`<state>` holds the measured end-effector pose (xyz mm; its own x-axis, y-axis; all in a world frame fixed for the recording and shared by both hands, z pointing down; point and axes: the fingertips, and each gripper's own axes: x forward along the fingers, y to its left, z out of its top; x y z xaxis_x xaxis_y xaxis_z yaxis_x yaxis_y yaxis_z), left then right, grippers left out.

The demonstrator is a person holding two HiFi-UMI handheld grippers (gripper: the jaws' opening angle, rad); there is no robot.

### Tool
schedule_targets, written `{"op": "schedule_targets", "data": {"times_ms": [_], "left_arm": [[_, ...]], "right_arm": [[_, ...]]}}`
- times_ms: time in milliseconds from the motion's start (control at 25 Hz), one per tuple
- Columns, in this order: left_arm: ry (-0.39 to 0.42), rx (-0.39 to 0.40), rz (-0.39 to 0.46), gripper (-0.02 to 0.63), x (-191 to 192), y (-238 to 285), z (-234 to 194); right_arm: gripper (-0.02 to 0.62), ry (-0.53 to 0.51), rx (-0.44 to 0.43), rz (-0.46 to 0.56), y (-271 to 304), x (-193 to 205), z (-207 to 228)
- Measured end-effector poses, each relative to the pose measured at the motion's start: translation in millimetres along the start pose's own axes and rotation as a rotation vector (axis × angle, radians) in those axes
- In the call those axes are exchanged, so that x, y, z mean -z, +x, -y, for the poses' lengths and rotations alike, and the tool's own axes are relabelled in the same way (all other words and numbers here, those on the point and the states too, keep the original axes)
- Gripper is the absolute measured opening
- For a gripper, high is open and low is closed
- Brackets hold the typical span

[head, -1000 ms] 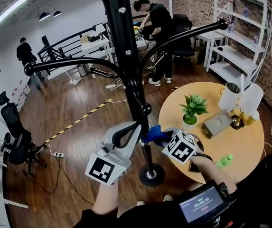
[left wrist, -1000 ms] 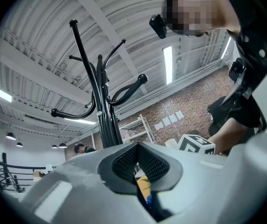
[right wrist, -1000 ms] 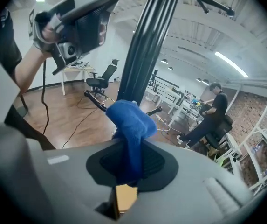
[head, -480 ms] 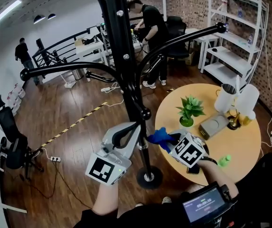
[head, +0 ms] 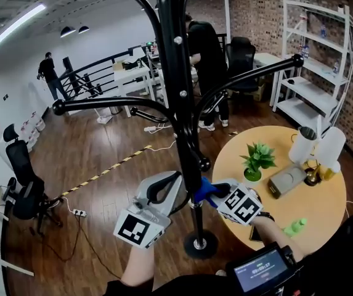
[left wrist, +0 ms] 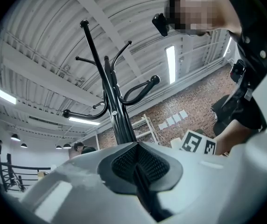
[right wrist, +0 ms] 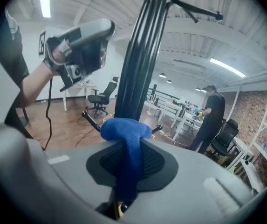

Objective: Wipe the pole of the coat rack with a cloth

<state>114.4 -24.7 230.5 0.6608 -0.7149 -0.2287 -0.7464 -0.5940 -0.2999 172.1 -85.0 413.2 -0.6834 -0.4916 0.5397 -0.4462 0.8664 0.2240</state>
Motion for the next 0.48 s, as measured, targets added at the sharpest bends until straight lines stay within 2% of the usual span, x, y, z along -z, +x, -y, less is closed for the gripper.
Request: {"op": "schedule_targets", "data": {"times_ms": [160,360,480], "left_arm": [[0.008,0.000,0.003,0.003,-1.8,2.0,-2.6],[0.017,0.011,0.020,0.003,-9.7,7.6,-2.1],[0.012,0.007,0.038,0.003,-15.4,7.3,-3.5]], "right_arm": [[0.051,0.022,0.027,0.196,-32.7,-52.1,11.1],[0.052,0.058,0.113,0.612,-111.1,-153.8,43.5],[0.052,0.033,0.147,0.787,-147.9,-201.3,58.0]]}}
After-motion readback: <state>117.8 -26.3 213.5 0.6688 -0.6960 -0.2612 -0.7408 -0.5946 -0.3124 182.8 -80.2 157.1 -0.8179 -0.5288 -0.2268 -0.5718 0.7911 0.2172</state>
